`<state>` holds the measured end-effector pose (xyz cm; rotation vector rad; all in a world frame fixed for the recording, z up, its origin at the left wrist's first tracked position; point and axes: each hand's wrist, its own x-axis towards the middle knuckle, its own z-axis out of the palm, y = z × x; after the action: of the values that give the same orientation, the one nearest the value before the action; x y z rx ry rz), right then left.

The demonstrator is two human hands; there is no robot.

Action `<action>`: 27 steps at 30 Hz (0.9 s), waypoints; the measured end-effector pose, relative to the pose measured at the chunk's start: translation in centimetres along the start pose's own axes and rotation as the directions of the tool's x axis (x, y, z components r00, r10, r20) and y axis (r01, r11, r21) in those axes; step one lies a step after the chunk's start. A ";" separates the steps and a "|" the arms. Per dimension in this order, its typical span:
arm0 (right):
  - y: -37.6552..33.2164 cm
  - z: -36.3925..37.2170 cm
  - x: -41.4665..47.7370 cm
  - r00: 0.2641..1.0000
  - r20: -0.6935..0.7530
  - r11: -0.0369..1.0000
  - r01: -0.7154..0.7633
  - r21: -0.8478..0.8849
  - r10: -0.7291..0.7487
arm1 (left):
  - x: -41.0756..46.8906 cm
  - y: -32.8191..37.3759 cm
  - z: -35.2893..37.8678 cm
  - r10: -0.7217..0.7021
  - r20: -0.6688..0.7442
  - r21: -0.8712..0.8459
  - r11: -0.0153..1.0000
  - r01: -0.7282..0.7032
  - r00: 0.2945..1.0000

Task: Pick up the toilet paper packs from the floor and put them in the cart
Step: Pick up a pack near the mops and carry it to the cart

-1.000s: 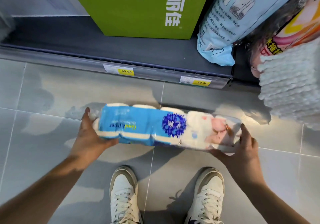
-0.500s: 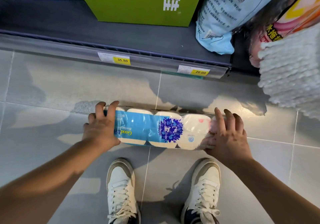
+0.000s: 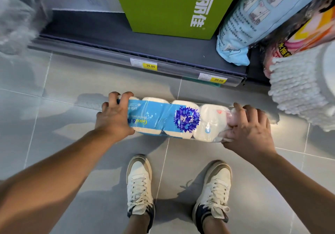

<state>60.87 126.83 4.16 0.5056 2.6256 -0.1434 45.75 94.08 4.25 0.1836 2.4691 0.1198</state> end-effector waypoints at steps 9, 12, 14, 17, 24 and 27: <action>-5.6 -15.7 -5.1 0.984 -0.062 0.986 0.165 -0.005 -0.165 | -11.3 -3.7 -13.7 -0.130 -0.073 -0.109 0.987 0.121 0.989; -7.6 -23.0 -7.8 0.966 -0.096 0.971 0.236 -0.032 -0.238 | -16.6 -4.4 -20.0 -0.162 -0.099 -0.166 0.975 0.145 0.982; -8.9 -28.2 -10.2 0.953 -0.118 0.960 0.275 -0.056 -0.279 | -20.8 -4.9 -24.5 -0.180 -0.106 -0.195 0.968 0.157 0.978; -10.4 -35.5 -14.3 0.933 -0.165 0.947 0.310 -0.078 -0.319 | -27.2 -5.9 -30.3 -0.207 -0.176 -0.225 0.960 0.165 0.962; -13.5 -52.1 -23.7 0.865 -0.209 0.889 0.435 -0.143 -0.457 | -41.6 -8.9 -41.6 -0.235 -0.315 -0.303 0.943 0.137 0.919; -14.1 -55.9 -26.1 0.782 -0.306 0.839 0.526 -0.142 -0.542 | -47.6 -9.8 -44.7 -0.255 -0.361 -0.356 0.927 0.120 0.897</action>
<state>53.73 115.49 66.02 -0.2854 3.0324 -0.1834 54.18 74.95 66.86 -0.2536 2.8095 0.5262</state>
